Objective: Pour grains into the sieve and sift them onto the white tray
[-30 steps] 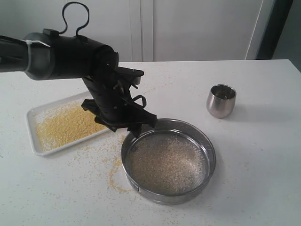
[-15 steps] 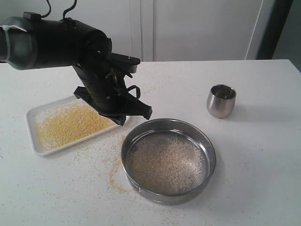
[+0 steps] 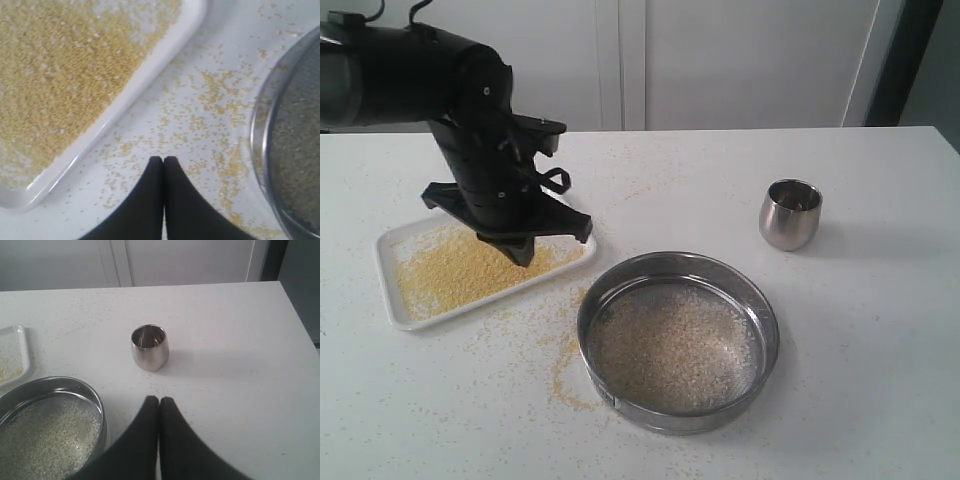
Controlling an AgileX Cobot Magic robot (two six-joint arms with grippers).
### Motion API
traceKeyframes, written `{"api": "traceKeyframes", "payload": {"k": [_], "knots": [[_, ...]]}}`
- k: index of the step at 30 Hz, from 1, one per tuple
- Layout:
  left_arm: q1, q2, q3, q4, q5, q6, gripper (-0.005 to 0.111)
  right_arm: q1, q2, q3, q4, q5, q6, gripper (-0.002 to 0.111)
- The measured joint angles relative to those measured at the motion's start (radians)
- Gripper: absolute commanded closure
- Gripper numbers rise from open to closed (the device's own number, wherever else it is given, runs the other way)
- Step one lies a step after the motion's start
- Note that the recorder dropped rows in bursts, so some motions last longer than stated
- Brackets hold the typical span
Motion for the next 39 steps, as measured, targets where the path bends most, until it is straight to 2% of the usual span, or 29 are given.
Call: {"api": "traceKeyframes", "payload": {"k": [12, 24, 34, 39], "knots": [[0.160, -0.087, 0.000, 0.000, 0.077, 0.020, 0.107, 0.000, 0.000, 0.000, 0.000, 0.000, 0.000, 0.108], [0.365, -0.149, 0.000, -0.014, 0.139, 0.077, 0.107, 0.000, 0.000, 0.000, 0.000, 0.000, 0.000, 0.108], [0.558, -0.162, 0.000, -0.250, 0.181, 0.265, 0.107, 0.000, 0.000, 0.000, 0.000, 0.000, 0.000, 0.108], [0.596, -0.168, 0.000, -0.265, 0.218, 0.292, 0.107, 0.000, 0.000, 0.000, 0.000, 0.000, 0.000, 0.108]]}}
